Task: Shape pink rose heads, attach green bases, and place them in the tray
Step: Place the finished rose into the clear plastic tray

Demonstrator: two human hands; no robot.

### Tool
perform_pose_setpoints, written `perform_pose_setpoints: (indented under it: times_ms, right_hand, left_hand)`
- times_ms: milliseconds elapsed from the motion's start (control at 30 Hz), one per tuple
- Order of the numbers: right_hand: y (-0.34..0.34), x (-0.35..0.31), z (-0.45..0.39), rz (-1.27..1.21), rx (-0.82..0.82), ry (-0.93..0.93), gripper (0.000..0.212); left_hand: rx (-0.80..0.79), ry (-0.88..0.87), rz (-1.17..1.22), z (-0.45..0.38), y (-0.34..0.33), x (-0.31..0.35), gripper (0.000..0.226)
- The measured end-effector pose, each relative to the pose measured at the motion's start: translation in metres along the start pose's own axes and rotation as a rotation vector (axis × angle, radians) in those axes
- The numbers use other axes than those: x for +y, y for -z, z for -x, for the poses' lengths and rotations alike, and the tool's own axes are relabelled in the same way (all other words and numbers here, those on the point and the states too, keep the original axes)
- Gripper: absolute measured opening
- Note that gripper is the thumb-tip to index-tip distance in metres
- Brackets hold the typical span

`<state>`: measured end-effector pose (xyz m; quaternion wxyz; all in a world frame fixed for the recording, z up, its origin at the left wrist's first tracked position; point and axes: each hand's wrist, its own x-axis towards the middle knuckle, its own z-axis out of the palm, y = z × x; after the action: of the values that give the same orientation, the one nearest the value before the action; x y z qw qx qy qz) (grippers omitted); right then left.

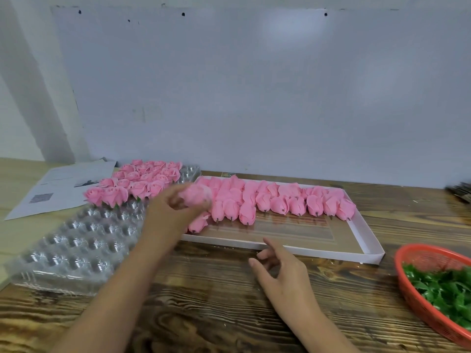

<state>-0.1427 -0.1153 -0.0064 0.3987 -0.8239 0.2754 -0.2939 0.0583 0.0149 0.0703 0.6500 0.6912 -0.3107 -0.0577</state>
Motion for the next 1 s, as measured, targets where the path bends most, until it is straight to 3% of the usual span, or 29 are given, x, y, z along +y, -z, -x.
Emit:
perform_pose_setpoints:
  times_ms: [167, 300, 700, 1000]
  right_hand:
    - [0.003, -0.003, 0.002, 0.02, 0.009, -0.003, 0.041]
    - [0.004, -0.006, 0.002, 0.031, 0.014, -0.015, 0.036]
    - [0.004, -0.007, 0.002, 0.04, 0.009, -0.035, 0.034]
    - [0.004, -0.009, 0.002, 0.038, -0.006, -0.033, 0.035]
  left_hand:
    - [0.283, 0.043, -0.122, -0.061, 0.075, -0.019, 0.062]
    - [0.397, 0.097, -0.264, -0.083, 0.116, -0.047, 0.043]
    - [0.223, 0.136, -0.52, -0.089, 0.114, -0.08, 0.048]
    - [0.24, 0.128, -0.665, -0.09, 0.11, -0.087, 0.057]
